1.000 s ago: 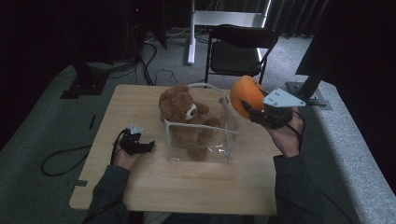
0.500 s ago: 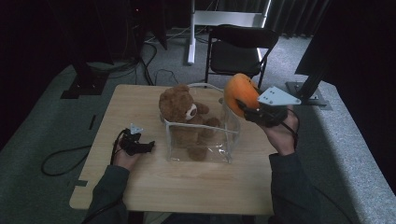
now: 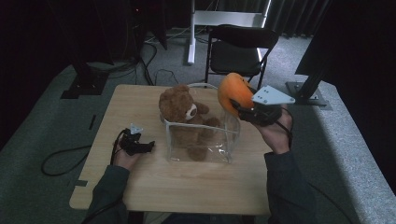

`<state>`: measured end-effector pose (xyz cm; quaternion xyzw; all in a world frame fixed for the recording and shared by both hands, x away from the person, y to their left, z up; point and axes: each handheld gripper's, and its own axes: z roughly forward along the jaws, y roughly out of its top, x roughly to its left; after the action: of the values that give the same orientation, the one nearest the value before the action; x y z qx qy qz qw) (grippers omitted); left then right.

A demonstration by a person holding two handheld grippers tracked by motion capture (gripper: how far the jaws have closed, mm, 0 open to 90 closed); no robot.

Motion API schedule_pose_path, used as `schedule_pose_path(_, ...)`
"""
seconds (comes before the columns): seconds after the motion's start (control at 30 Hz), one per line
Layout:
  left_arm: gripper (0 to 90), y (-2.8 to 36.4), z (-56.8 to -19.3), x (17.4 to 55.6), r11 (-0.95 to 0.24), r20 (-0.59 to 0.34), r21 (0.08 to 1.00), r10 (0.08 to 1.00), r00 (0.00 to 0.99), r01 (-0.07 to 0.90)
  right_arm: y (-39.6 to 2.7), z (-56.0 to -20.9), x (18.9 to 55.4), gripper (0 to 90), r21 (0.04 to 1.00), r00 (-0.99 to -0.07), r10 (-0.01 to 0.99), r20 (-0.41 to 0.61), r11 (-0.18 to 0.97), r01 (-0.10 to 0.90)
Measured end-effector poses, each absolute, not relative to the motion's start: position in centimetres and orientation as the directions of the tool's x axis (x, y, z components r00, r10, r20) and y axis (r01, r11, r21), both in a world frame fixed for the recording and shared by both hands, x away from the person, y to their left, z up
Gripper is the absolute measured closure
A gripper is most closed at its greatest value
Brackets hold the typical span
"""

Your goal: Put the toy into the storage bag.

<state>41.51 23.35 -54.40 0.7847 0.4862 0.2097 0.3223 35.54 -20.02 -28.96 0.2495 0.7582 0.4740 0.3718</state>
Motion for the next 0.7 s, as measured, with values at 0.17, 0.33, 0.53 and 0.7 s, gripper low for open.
schedule_pose_path(0.17, 16.1, 23.34, -54.4, 41.51, -0.319, 0.016, 0.71, 0.898, 0.439, 0.628, -19.79, -28.96, 35.63, 39.1, 0.91, -0.618, 0.722, -0.311, 0.414, 0.025)
schedule_pose_path(0.33, 16.1, 23.34, -54.41, 41.51, -0.319, 0.016, 0.71, 0.898, 0.439, 0.628, -19.51, -29.01, 35.7, 39.0, 0.908, -0.623, 0.715, -0.317, 0.419, 0.02)
schedule_pose_path(0.53, 16.1, 23.34, -54.41, 41.51, -0.319, 0.015, 0.71, 0.898, 0.439, 0.628, -19.33, -29.02, 35.74, 39.0, 0.908, -0.626, 0.714, -0.315, 0.418, 0.02)
schedule_pose_path(0.7, 16.1, 23.34, -54.4, 41.51, -0.319, 0.016, 0.709, 0.899, 0.439, 0.629, -19.04, -29.06, 35.77, 39.0, 0.91, -0.632, 0.71, -0.312, 0.415, 0.018)
